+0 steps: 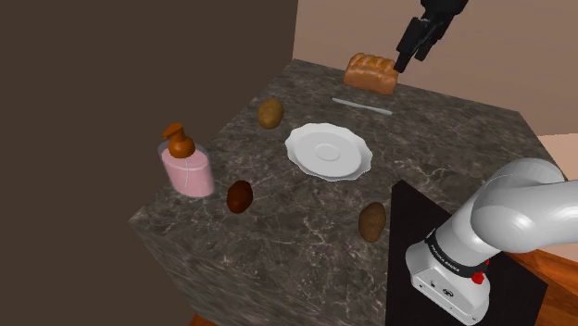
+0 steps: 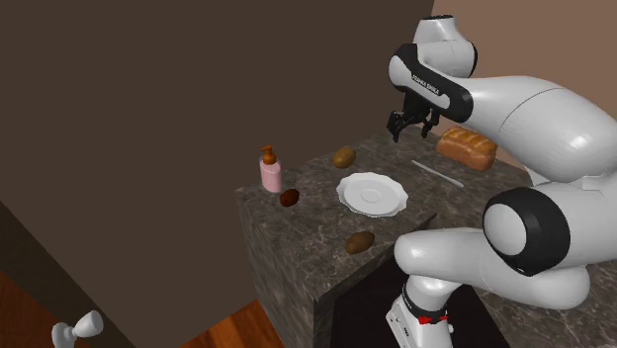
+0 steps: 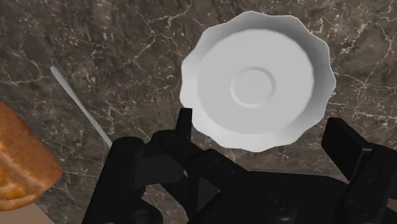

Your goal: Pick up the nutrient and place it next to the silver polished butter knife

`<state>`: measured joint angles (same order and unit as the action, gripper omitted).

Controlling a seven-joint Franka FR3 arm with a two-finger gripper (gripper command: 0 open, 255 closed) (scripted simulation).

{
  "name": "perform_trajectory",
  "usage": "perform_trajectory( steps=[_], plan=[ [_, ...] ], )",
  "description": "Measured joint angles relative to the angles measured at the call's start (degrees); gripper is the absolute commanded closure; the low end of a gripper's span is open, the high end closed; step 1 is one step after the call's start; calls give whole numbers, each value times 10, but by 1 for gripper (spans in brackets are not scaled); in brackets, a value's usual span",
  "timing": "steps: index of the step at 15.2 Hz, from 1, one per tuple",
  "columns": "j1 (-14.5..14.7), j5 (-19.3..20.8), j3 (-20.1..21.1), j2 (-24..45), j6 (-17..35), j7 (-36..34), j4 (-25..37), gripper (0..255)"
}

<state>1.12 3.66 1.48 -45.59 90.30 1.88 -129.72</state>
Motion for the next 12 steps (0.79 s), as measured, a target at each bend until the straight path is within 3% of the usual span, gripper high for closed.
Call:
perform_trajectory(
  steps=[3, 12],
  plan=[
    [1, -9, 17, -6, 7, -25, -15, 0],
    [7, -77, 141, 19, 84, -205, -76, 0]
  ],
)
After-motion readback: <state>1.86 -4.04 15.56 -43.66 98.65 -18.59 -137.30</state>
